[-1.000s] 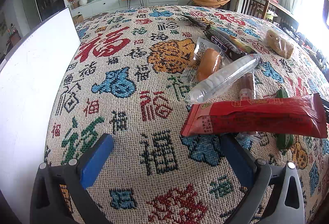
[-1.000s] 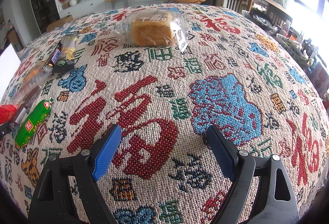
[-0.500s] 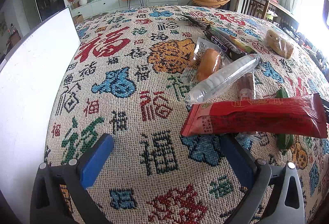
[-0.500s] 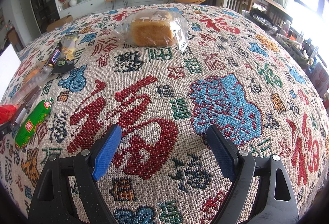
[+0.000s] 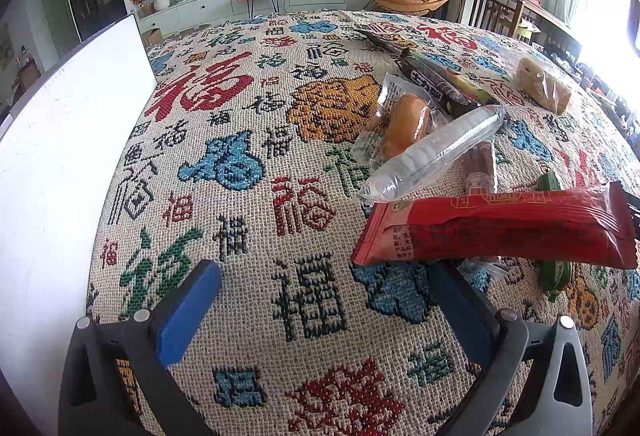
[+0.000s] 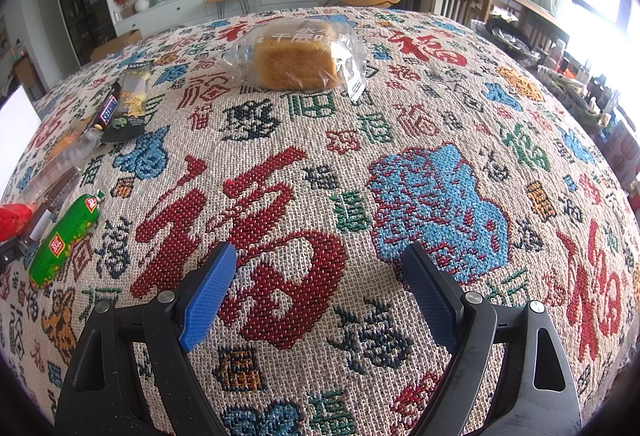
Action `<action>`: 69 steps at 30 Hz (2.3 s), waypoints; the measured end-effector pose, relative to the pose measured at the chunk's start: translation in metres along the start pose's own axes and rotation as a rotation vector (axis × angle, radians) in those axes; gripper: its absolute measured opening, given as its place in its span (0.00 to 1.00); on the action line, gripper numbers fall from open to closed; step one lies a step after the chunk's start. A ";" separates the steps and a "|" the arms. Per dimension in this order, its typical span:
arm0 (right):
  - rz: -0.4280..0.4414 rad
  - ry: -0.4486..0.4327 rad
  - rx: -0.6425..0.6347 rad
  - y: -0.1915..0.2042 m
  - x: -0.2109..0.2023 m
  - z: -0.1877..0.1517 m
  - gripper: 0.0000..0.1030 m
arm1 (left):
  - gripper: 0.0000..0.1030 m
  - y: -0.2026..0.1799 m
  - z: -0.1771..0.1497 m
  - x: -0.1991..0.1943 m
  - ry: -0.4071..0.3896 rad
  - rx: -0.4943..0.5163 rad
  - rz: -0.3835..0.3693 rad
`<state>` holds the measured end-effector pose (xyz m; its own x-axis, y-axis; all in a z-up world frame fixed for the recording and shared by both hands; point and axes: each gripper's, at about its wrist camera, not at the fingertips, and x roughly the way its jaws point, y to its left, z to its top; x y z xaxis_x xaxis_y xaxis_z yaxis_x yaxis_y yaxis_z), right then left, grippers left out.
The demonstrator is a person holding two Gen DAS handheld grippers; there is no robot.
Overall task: Organize snacks
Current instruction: 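Return the left gripper to the snacks and approach the red wrapped bar, then grasp the red bar with the left gripper while the right gripper grasps the green sausage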
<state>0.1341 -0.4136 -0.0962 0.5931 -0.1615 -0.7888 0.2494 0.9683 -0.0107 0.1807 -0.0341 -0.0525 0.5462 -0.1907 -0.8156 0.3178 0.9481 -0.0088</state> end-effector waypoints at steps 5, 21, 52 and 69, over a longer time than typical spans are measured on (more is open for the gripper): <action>0.000 0.000 0.000 0.000 0.000 0.000 0.84 | 1.00 0.000 0.000 0.000 0.000 0.000 0.000; 0.001 0.000 0.001 0.000 0.000 0.000 0.84 | 1.00 0.000 0.000 0.000 0.004 0.000 0.000; 0.013 -0.001 0.007 0.000 0.001 0.000 0.87 | 1.00 -0.014 -0.012 -0.084 -0.074 -0.206 -0.218; 0.015 0.000 0.006 0.001 0.001 0.001 0.88 | 0.96 0.010 -0.017 -0.055 0.051 -0.146 0.050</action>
<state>0.1358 -0.4135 -0.0969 0.5969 -0.1465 -0.7888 0.2449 0.9695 0.0052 0.1403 -0.0100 -0.0172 0.5177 -0.1327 -0.8452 0.1734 0.9837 -0.0483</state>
